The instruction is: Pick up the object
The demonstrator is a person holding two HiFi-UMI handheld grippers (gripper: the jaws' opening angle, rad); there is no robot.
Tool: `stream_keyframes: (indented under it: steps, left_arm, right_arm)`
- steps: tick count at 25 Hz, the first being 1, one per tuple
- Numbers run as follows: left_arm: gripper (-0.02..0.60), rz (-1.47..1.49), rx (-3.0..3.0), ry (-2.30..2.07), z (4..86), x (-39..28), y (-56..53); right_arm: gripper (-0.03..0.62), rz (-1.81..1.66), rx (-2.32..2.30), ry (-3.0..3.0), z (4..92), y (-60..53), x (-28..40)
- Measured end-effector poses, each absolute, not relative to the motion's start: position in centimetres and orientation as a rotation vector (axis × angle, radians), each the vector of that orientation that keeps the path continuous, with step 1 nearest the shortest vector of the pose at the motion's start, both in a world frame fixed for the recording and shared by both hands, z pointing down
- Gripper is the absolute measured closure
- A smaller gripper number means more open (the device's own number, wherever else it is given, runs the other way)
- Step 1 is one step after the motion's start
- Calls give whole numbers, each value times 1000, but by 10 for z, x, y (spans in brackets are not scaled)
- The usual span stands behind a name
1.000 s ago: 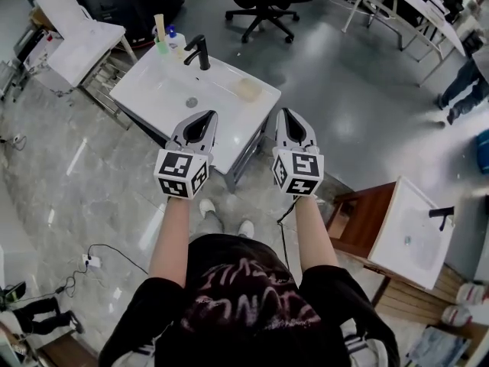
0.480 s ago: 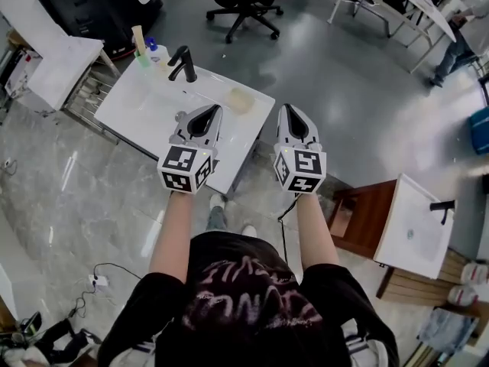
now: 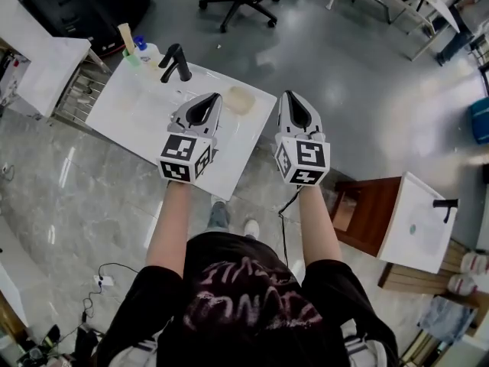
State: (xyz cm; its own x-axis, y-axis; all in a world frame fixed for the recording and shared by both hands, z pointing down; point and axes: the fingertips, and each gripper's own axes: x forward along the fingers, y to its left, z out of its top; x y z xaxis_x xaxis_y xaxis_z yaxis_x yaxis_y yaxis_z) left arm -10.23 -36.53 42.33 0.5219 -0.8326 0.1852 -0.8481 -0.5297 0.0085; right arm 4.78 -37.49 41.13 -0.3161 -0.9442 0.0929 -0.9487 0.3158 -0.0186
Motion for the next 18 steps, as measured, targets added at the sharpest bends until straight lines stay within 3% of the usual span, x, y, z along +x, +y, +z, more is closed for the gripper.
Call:
stream_keyframes:
  steps: [7, 14, 16, 18]
  left_arm:
    - [566, 265, 2650, -1396, 451, -94, -392]
    - [558, 492, 2674, -1222, 508, -67, -410]
    - [463, 575, 2682, -1152, 525, -55, -410]
    - [451, 676, 2699, -1101, 542, -46, -411]
  right_arm:
    - [579, 145, 1823, -2462, 430, -395, 52]
    - [579, 154, 1837, -2415, 443, -410, 62]
    - [579, 158, 1841, -2398, 448, -412, 67]
    - [580, 174, 1850, -2387, 453, -414, 72]
